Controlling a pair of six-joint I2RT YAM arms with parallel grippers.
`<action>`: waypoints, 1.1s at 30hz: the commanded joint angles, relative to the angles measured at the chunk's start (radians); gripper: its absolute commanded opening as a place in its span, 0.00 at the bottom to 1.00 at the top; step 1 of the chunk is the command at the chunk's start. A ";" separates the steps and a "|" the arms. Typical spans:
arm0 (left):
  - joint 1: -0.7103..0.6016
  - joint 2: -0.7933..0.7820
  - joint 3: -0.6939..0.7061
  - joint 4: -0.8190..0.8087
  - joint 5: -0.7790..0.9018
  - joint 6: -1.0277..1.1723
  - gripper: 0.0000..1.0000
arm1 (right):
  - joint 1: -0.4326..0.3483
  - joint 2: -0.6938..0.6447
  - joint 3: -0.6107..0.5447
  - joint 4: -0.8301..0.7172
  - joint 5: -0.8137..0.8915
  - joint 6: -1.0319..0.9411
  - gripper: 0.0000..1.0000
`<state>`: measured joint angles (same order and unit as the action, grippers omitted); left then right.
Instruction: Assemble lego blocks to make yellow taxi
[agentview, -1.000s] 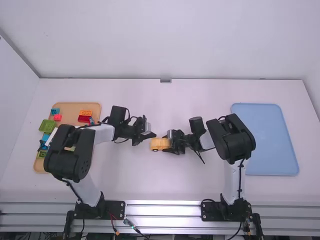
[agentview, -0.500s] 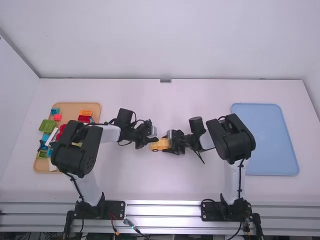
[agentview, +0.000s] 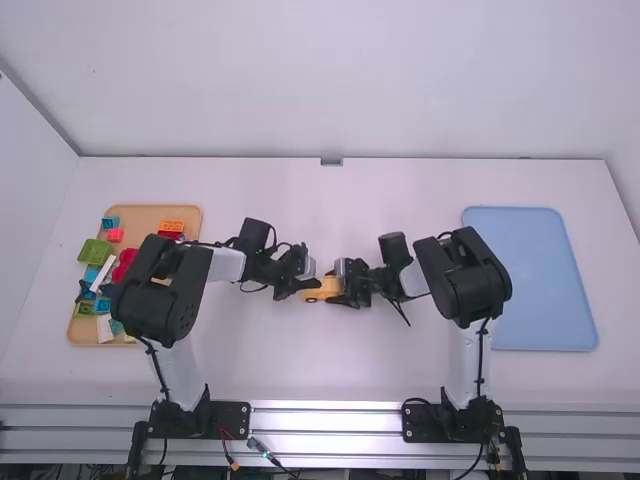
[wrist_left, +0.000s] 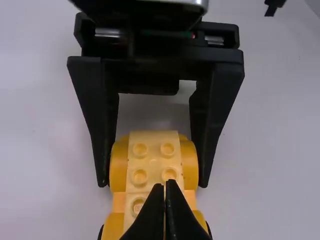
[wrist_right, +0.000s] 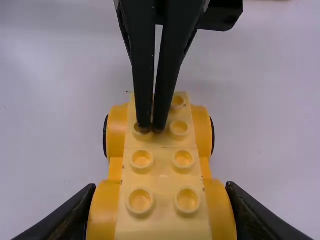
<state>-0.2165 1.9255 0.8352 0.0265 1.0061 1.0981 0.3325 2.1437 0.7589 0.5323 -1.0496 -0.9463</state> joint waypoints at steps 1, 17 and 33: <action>-0.031 0.080 -0.035 -0.030 -0.216 0.019 0.02 | 0.007 0.018 0.034 -0.032 0.030 0.006 0.55; -0.031 0.079 -0.026 -0.009 -0.304 -0.055 0.02 | 0.007 0.018 0.040 -0.040 0.035 -0.002 0.54; 0.182 -0.303 0.145 -0.227 0.009 -0.015 0.02 | 0.007 0.018 0.040 -0.040 0.086 -0.001 0.54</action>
<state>-0.0559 1.6550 0.9661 -0.1928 1.0000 1.1435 0.3420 2.1437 0.7918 0.5018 -1.0080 -0.9489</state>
